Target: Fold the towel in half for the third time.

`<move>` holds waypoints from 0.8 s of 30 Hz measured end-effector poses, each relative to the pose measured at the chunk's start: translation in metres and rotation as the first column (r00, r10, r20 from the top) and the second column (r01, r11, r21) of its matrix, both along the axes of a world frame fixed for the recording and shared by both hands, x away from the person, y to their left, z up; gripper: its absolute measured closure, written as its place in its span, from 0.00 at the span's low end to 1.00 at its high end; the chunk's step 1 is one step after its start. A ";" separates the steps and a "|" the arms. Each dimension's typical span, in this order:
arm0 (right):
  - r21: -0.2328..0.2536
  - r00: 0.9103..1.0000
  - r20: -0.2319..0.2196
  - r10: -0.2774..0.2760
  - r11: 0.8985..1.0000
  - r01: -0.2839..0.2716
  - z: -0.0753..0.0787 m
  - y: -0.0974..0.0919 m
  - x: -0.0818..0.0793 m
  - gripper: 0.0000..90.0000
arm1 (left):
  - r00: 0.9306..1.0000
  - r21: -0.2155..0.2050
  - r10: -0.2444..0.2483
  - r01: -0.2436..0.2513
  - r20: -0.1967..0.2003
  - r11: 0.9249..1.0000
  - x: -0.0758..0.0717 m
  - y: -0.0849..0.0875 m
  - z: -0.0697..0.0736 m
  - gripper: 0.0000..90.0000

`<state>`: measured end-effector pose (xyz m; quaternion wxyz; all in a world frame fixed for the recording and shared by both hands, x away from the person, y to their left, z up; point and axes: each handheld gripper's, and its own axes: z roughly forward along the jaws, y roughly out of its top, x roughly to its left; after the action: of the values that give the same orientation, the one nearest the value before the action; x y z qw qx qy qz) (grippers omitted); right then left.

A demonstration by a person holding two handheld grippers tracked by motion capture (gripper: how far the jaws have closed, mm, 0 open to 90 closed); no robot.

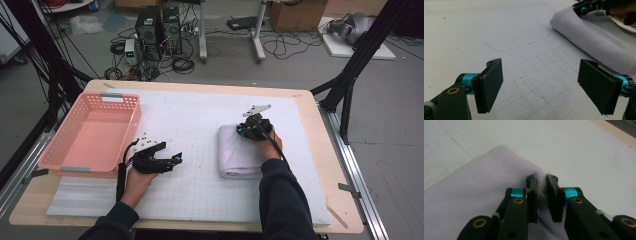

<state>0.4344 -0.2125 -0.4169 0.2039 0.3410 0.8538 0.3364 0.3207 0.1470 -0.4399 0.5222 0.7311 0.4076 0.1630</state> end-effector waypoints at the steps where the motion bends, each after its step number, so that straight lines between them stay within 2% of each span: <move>1: -0.032 1.000 -0.003 -0.004 0.999 0.004 -0.002 0.003 0.000 0.85 | 1.000 0.000 -0.001 0.001 0.001 1.000 0.000 0.001 0.000 0.23; 2: -0.048 1.000 -0.011 -0.024 0.999 0.023 -0.003 0.003 0.000 0.77 | 1.000 -0.001 -0.001 0.001 -0.001 1.000 0.000 0.001 0.000 0.23; 5: -0.035 0.995 -0.007 -0.097 0.995 0.097 0.005 -0.007 -0.003 0.58 | 1.000 0.003 -0.005 0.005 -0.003 1.000 0.000 0.000 0.000 0.23; 8: 0.046 0.985 0.046 -0.168 0.985 0.166 0.020 -0.028 -0.016 0.54 | 1.000 0.007 -0.004 0.004 -0.001 1.000 -0.001 0.000 0.001 0.23; 9: 0.064 0.979 0.053 -0.195 0.979 0.192 0.024 -0.036 -0.023 0.54 | 1.000 0.008 -0.001 0.001 -0.001 1.000 -0.001 0.001 0.001 0.23; 12: 0.063 0.967 0.064 -0.246 0.968 0.242 0.025 -0.059 -0.046 0.56 | 1.000 0.010 0.003 -0.003 -0.002 1.000 -0.001 0.001 0.001 0.23; 14: 0.084 0.959 0.014 -0.283 0.956 0.281 0.019 -0.071 -0.060 0.57 | 1.000 0.009 0.003 -0.003 -0.004 1.000 -0.001 0.000 0.000 0.23; 15: 0.111 0.956 -0.008 -0.294 0.950 0.293 0.015 -0.076 -0.069 0.59 | 1.000 0.010 0.003 -0.003 -0.004 1.000 -0.001 0.000 0.000 0.23; 17: 0.150 0.956 -0.035 -0.290 0.945 0.292 0.007 -0.081 -0.086 0.61 | 1.000 0.010 0.004 -0.004 -0.004 1.000 -0.001 -0.001 0.000 0.23; 20: 0.161 0.956 -0.106 -0.274 0.944 0.288 -0.008 -0.080 -0.101 0.64 | 1.000 0.010 0.004 -0.004 -0.005 1.000 -0.001 -0.002 0.000 0.23; 22: 0.175 0.959 -0.136 -0.250 0.946 0.272 -0.015 -0.079 -0.106 0.83 | 1.000 0.014 0.000 0.000 -0.004 1.000 -0.002 -0.002 0.000 0.23; 23: 0.168 0.961 -0.123 -0.249 0.949 0.268 -0.014 -0.080 -0.108 0.90 | 1.000 0.016 -0.003 0.003 -0.004 1.000 -0.002 -0.002 0.000 0.23; 24: 0.168 0.958 -0.115 -0.262 0.945 0.279 -0.012 -0.080 -0.111 0.92 | 1.000 0.014 -0.002 0.002 -0.001 1.000 -0.002 -0.003 0.000 0.23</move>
<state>0.3235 -0.2926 -0.4290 0.1768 0.4874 0.7727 0.3662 0.3187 0.1442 -0.4394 0.5171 0.7353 0.4060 0.1648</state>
